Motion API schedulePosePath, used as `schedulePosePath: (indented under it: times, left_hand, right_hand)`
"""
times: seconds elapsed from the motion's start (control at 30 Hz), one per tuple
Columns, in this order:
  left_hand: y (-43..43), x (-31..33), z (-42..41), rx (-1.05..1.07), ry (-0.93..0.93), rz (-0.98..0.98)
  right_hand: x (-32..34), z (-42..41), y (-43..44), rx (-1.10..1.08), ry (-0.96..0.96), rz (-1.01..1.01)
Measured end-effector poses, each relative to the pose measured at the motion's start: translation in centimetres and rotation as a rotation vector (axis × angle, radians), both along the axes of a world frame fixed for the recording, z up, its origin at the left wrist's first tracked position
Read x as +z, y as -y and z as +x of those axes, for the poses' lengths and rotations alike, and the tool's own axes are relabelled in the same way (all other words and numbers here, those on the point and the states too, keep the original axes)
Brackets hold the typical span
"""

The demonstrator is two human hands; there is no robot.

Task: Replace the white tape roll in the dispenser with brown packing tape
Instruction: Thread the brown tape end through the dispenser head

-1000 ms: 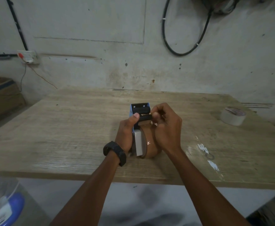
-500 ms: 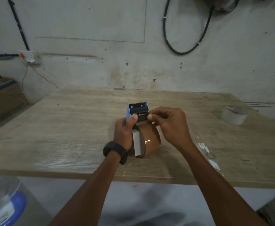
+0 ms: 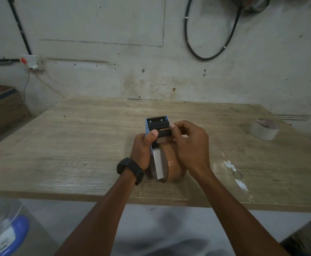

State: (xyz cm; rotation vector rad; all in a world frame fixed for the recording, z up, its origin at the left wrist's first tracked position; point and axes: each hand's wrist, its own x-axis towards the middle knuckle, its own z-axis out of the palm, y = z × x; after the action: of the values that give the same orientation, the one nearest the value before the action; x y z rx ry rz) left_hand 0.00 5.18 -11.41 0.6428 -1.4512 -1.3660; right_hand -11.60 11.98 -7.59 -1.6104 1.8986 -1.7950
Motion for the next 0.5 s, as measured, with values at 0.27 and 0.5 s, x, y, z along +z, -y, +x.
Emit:
schedulePosePath:
  times: [0.27, 0.5]
  left_hand:
    - [0.0, 0.7, 0.2, -0.071, 0.007, 0.085]
    - [-0.8, 1.4, 0.7, -0.038, 0.017, 0.077]
  right_hand:
    - [-0.5, -0.4, 0.4, -0.009, -0.381, -0.105]
    - [-1.2, -0.6, 0.3, 0.027, -0.549, -0.242]
